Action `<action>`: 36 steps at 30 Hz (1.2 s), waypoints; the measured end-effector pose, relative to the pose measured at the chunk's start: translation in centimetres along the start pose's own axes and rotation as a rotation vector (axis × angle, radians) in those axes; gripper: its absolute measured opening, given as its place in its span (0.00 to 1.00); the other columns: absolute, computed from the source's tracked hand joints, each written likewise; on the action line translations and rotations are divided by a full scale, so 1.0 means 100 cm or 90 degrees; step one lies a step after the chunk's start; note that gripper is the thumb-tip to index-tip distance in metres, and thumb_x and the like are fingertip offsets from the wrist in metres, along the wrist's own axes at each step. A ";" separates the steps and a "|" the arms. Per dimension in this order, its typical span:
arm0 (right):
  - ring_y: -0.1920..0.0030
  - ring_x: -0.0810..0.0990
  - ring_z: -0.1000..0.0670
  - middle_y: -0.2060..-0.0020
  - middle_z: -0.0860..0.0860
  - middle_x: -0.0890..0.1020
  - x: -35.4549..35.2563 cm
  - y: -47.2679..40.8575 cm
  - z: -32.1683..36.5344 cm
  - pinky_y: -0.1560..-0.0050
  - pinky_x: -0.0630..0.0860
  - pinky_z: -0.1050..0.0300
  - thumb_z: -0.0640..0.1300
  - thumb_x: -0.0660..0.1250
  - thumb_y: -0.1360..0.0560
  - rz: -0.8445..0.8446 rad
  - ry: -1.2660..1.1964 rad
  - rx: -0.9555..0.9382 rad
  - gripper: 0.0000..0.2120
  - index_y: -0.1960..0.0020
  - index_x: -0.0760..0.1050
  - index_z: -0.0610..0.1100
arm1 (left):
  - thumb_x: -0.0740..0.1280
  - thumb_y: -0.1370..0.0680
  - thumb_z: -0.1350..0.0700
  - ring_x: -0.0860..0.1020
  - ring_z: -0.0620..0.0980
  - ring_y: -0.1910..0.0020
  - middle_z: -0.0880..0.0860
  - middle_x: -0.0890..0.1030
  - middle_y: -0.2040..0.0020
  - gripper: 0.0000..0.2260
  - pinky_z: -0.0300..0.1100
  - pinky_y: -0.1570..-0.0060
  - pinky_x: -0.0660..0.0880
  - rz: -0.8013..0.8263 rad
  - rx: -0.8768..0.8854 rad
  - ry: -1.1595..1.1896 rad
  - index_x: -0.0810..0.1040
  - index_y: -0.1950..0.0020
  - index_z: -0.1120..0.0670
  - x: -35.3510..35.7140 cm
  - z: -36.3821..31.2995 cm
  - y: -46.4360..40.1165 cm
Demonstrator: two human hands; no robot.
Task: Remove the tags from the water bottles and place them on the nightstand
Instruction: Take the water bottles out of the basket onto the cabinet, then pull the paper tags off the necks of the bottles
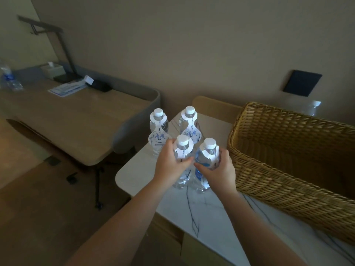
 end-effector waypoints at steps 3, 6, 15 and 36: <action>0.52 0.74 0.57 0.50 0.54 0.75 -0.002 0.003 0.000 0.63 0.69 0.75 0.54 0.79 0.39 -0.002 -0.013 -0.003 0.29 0.45 0.67 0.52 | 0.78 0.33 0.50 0.78 0.42 0.45 0.44 0.79 0.45 0.26 0.30 0.53 0.73 -0.002 0.011 0.008 0.69 0.41 0.43 0.002 0.001 0.001; 0.47 0.75 0.55 0.47 0.55 0.76 -0.004 0.004 -0.002 0.60 0.67 0.73 0.56 0.79 0.40 0.019 -0.012 -0.001 0.32 0.41 0.68 0.51 | 0.78 0.33 0.48 0.72 0.43 0.34 0.45 0.74 0.34 0.35 0.32 0.43 0.72 0.009 0.013 0.006 0.66 0.30 0.46 0.002 0.000 0.004; 0.41 0.76 0.59 0.41 0.56 0.78 -0.028 0.021 -0.019 0.45 0.71 0.66 0.55 0.75 0.34 0.065 -0.097 0.040 0.33 0.32 0.70 0.50 | 0.71 0.25 0.57 0.74 0.51 0.36 0.58 0.76 0.36 0.21 0.38 0.40 0.73 -0.155 0.377 -0.095 0.73 0.35 0.62 -0.019 -0.068 0.062; 0.59 0.82 0.56 0.61 0.54 0.85 -0.060 0.028 -0.007 0.60 0.78 0.65 0.40 0.69 0.25 -0.020 -0.189 0.035 0.06 0.55 0.83 0.50 | 0.62 0.21 0.67 0.67 0.50 0.28 0.53 0.69 0.27 0.23 0.46 0.31 0.67 0.057 0.151 -0.065 0.66 0.26 0.57 0.037 -0.043 0.053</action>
Point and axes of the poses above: each hand's wrist, its own y-axis away from the middle knuckle, its own x-axis out of the palm, z = x × y, the point moved 6 cm from there along -y, towards the middle knuckle
